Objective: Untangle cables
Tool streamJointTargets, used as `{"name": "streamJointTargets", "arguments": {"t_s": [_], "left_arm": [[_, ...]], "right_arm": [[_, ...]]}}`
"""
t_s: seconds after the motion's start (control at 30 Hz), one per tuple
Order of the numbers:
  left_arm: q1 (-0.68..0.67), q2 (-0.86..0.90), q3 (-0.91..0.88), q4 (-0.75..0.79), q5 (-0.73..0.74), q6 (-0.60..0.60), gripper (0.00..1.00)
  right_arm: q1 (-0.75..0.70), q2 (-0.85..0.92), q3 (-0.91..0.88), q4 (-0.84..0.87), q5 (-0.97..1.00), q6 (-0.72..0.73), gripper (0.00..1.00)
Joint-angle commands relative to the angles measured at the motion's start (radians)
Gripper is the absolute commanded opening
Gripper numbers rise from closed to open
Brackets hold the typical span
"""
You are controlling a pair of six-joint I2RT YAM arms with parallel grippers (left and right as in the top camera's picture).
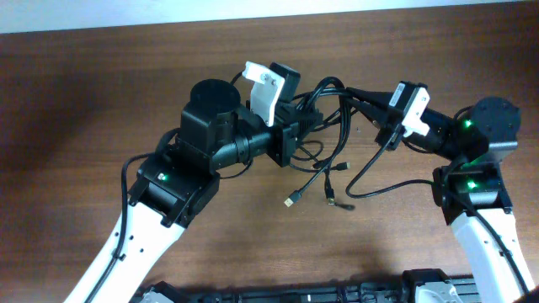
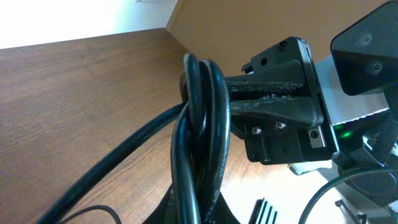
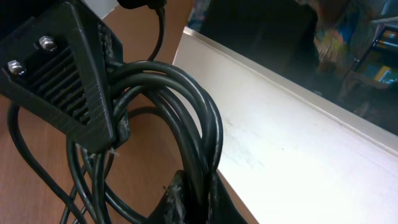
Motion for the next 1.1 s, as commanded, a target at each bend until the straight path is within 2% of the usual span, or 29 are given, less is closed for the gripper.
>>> {"name": "streamJointTargets", "arguments": {"t_s": [0.0,0.13,0.37,0.57,0.73,0.77,0.8,0.87,0.97,1.07], "left_arm": [[0.003,-0.006,0.01,0.022,0.015,-0.055,0.0],[0.003,-0.006,0.01,0.03,0.003,-0.067,0.0],[0.004,-0.034,0.01,0.058,-0.099,-0.085,0.0],[0.004,-0.04,0.01,0.053,-0.129,-0.085,0.0],[0.004,-0.04,0.01,0.038,-0.129,-0.055,0.0],[0.004,-0.04,0.01,0.026,-0.128,-0.018,0.0],[0.004,-0.04,0.01,0.015,-0.129,0.019,0.0],[0.004,-0.04,0.01,-0.018,-0.129,0.103,0.0],[0.004,-0.04,0.01,-0.036,-0.127,0.104,0.0],[0.003,-0.04,0.01,-0.035,-0.116,0.083,0.0]], "right_arm": [[0.002,-0.011,0.01,-0.005,-0.021,0.013,0.04],[-0.001,-0.011,0.01,-0.026,0.014,0.14,0.04],[-0.001,-0.011,0.01,-0.245,0.371,0.254,0.04],[-0.001,-0.011,0.01,-0.325,0.584,0.356,0.04],[-0.001,-0.012,0.01,-0.322,0.55,0.352,0.04],[-0.001,-0.013,0.01,-0.309,0.52,0.35,0.09],[-0.001,-0.013,0.01,-0.292,0.475,0.333,0.34],[0.0,-0.017,0.01,-0.238,0.304,0.24,0.42],[0.0,-0.04,0.01,-0.164,0.104,0.15,0.47],[0.007,-0.062,0.01,-0.151,0.042,0.062,0.59]]}}
